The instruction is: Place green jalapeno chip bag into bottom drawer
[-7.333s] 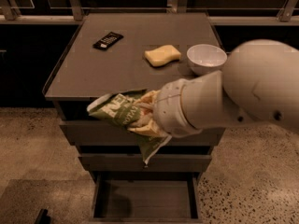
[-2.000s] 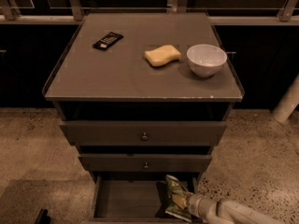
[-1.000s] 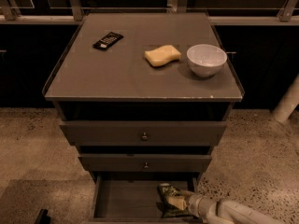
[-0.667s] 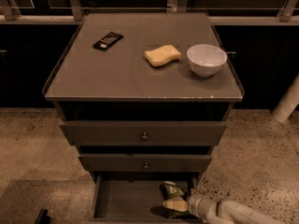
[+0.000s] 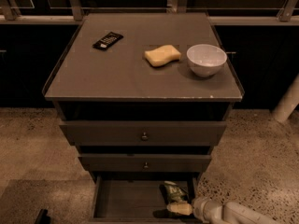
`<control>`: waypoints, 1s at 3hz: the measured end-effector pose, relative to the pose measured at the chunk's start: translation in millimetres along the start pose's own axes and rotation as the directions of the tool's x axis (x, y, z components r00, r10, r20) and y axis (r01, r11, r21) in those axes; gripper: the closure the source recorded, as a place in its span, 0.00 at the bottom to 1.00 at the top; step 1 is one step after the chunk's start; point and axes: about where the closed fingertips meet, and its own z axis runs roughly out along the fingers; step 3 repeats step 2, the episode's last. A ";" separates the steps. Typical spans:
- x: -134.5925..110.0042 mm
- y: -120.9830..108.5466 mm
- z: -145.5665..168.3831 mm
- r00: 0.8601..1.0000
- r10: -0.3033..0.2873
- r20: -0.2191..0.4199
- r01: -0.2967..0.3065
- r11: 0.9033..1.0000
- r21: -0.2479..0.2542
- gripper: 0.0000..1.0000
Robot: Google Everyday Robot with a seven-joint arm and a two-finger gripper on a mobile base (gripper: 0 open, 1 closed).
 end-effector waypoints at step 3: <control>12.8 27.3 -85.9 0.999 -0.032 0.012 0.030 0.995 0.093 0.00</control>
Offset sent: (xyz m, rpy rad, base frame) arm -0.0213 -0.0186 0.0410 -0.0691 -0.0520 -0.0083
